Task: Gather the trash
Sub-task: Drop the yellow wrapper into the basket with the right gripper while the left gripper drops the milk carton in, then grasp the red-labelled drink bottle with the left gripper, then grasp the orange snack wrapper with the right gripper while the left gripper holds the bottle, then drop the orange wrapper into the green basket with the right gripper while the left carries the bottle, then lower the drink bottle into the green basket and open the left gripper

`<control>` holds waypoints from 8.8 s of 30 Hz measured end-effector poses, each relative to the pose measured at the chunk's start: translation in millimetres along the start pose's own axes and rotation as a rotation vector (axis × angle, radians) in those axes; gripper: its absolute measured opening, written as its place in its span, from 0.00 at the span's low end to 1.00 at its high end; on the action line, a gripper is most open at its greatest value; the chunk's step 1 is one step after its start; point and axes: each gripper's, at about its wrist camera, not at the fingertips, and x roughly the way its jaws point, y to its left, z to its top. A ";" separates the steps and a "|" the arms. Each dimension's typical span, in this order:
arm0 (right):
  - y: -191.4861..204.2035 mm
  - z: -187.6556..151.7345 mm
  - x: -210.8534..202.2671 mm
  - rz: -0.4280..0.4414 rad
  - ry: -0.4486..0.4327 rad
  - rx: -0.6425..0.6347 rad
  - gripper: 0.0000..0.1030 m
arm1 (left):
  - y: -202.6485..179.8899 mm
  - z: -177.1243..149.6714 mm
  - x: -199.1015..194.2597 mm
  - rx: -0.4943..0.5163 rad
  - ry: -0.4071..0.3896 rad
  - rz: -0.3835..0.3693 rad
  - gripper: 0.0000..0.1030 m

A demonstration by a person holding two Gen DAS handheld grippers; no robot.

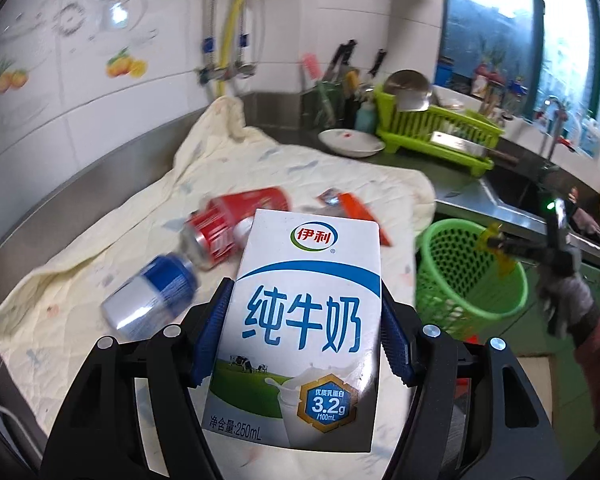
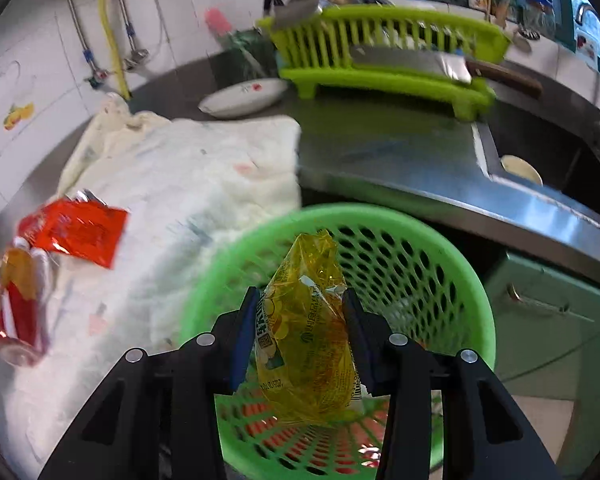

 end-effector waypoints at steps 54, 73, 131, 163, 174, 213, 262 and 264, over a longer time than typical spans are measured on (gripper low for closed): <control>-91.6 -90.9 -67.7 0.045 -0.109 0.158 0.68 | -296.9 -7.1 256.3 0.165 0.349 -0.383 0.79; -33.7 -79.2 -87.0 0.119 -0.133 0.078 0.69 | -221.9 12.2 158.6 0.121 0.222 -0.273 0.79; 137.9 -5.3 -23.9 0.355 -0.057 -0.304 0.75 | 10.2 7.4 149.7 -0.393 0.359 0.266 0.71; 243.5 70.4 110.8 0.562 0.061 -0.920 0.73 | 58.2 -7.9 100.5 -0.380 0.317 0.212 0.71; 224.3 67.3 96.7 0.539 0.061 -0.785 0.42 | 50.2 -4.7 88.9 -0.356 0.276 0.191 0.71; -15.7 3.8 10.3 0.073 0.031 -0.069 0.49 | -97.0 25.0 80.6 -0.063 0.204 -0.127 0.71; -86.9 -74.9 -76.9 -0.006 -0.095 0.053 0.74 | -304.1 19.0 241.2 0.242 0.334 -0.290 0.71; -89.1 -77.4 -77.9 -0.010 -0.095 0.058 0.74 | -309.8 14.3 247.9 0.251 0.340 -0.291 0.71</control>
